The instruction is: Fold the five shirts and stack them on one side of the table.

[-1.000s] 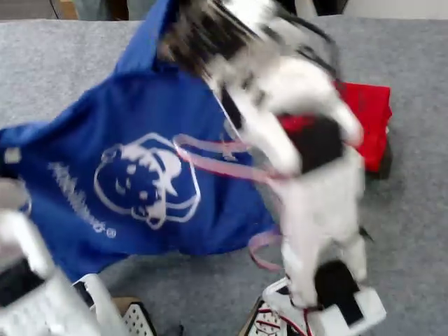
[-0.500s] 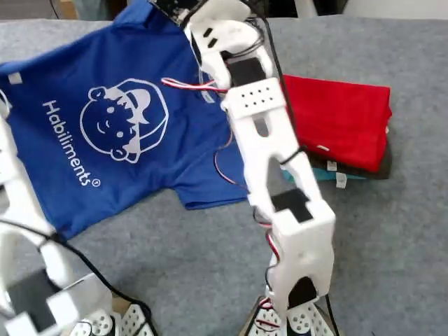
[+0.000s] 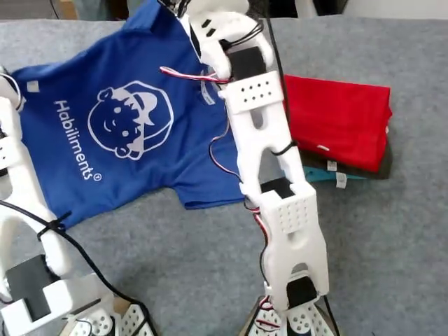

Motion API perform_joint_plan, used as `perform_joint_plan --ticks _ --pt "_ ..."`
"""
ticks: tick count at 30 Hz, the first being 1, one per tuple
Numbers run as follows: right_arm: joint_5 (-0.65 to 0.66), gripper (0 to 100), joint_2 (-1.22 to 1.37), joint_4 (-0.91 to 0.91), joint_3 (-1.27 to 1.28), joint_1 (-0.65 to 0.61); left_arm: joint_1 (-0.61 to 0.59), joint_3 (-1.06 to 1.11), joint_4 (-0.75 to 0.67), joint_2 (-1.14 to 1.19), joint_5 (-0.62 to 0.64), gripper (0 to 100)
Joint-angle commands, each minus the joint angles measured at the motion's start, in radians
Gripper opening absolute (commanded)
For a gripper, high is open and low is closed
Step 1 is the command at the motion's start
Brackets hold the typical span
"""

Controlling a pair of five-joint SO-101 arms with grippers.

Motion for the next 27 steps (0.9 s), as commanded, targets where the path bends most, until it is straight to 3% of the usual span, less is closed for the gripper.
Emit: perform_joint_plan --ticks 1,7,11,15,19,27 --pt "0.006 1.3 -0.015 0.269 -0.134 0.009 0.001 -0.044 0.089 -0.012 0.009 3" --pt "0.009 1.3 -0.016 0.686 -0.274 0.011 0.002 -0.018 0.258 -0.012 0.008 3" --pt "0.114 1.3 -0.015 0.957 -0.326 -0.048 -0.001 0.061 0.296 -0.012 0.006 3" --pt "0.098 1.3 -0.054 0.98 -0.314 -0.044 0.001 0.182 0.295 -0.012 -0.017 3" --pt "0.103 1.3 -0.182 0.98 -0.096 -0.037 0.001 0.283 0.292 -0.034 -0.074 3" --pt "0.187 1.3 -0.634 0.948 0.699 -0.094 0.001 0.427 0.293 -0.209 -0.078 3"
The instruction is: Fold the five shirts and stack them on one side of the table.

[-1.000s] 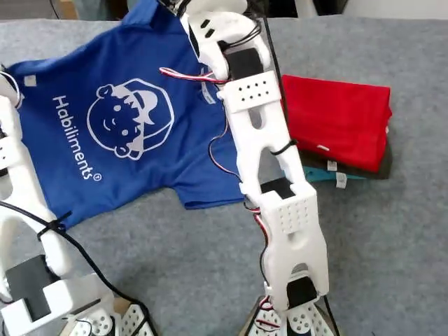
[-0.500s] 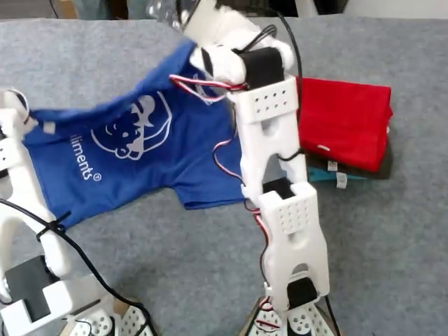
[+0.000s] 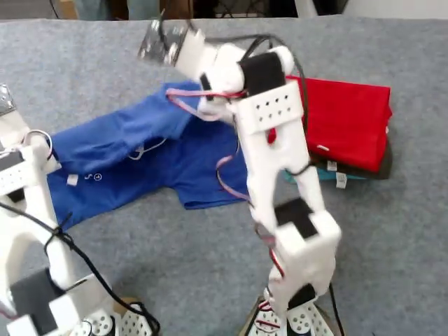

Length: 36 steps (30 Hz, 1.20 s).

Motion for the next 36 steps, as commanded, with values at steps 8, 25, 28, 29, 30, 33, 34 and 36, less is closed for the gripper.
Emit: perform_joint_plan --ticks 8,25,28,29,30,33,34,36 --pt "0.029 1.3 -0.395 -0.209 0.763 -0.025 0.002 0.16 -0.002 -0.158 -0.011 3" --pt "0.029 1.4 -0.41 -0.399 1.036 0.014 0.035 0.231 0.008 -0.161 -0.078 3" --pt "0.029 1.4 -0.41 -0.4 1.033 0.041 0.028 0.262 0.008 -0.167 -0.08 3" --pt "0.029 1.4 -0.41 -0.4 1.024 0.057 0.028 0.263 0.015 -0.169 -0.08 3" --pt "0.029 1.4 -0.41 -0.399 1.012 0.077 0.028 0.252 0.04 -0.169 -0.08 3" --pt "0.029 1.4 -0.41 -0.399 0.977 0.127 0.044 0.196 0.126 -0.169 -0.078 3" --pt "0.029 1.4 -0.41 -0.399 0.969 0.137 0.053 0.182 0.135 -0.169 -0.078 3" --pt "0.029 1.4 -0.41 -0.399 0.966 0.14 0.062 0.177 0.141 -0.161 -0.078 3"
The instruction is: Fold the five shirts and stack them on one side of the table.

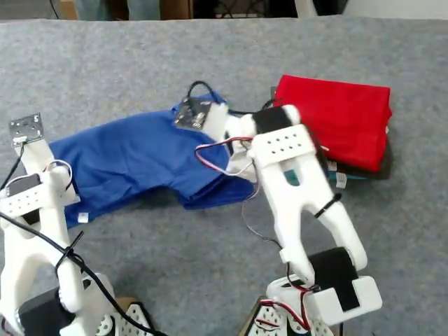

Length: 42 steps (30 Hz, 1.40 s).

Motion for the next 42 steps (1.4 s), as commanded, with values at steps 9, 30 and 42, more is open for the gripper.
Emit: perform_joint_plan --ticks 9,30,42 --pt "0.008 1.4 -0.038 -0.009 -0.045 0.011 -0.07 -0.039 0.044 -0.029 -0.006 3" --pt "0.061 3.4 -0.036 0.14 -0.044 -0.038 -0.113 -0.033 0.106 -0.038 -0.112 11" --pt "0.063 23.4 -0.036 0.13 -0.145 0.028 -0.137 -0.414 0.548 -0.038 -0.235 14"
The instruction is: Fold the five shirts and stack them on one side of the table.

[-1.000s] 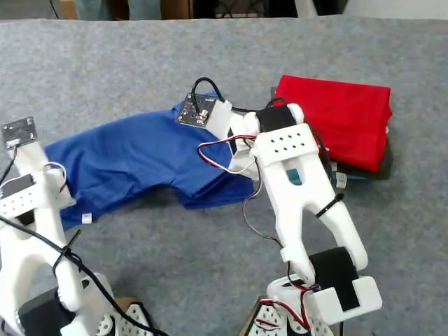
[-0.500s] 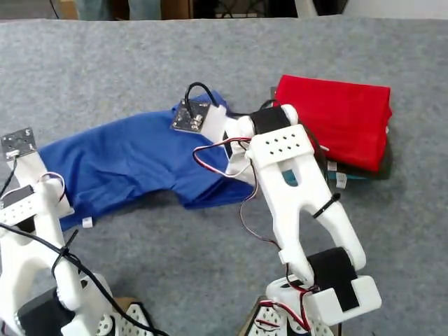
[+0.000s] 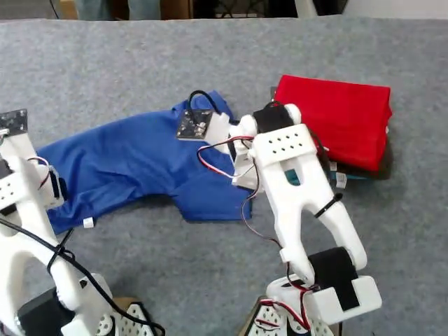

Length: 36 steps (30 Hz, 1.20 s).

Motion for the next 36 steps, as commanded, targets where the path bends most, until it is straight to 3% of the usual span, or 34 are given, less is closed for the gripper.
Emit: perform_joint_plan --ticks 1,2,4,6,12,21,30,36 --pt "0.006 20.1 -0.036 -0.038 -0.125 0.029 -0.048 -0.157 0.08 -0.038 -0.015 9" --pt "0.005 14.5 -0.036 -0.057 -0.148 0.029 -0.059 -0.202 0.075 -0.029 0.009 3" --pt "-0.017 0.3 -0.025 -0.104 -0.194 0.021 -0.065 -0.259 0.037 -0.008 0.055 5" --pt "-0.075 4.9 0.018 -0.137 -0.254 0.008 -0.031 -0.314 0.006 0.035 0.084 3" --pt "-0.229 1.4 0.329 -0.152 -0.576 -0.021 0.079 -0.512 -0.032 0.35 0.086 3" --pt "-0.47 1.4 0.97 -0.086 -1.276 -0.034 0.077 -0.869 -0.13 0.914 0.084 3" --pt "-0.483 1.4 1.477 -0.078 -1.814 0.006 0.068 -1.056 -0.127 1.172 0.084 3" --pt "-0.48 1.4 1.547 -0.078 -1.84 0.057 0.025 -1.116 -0.092 1.212 0.083 3"
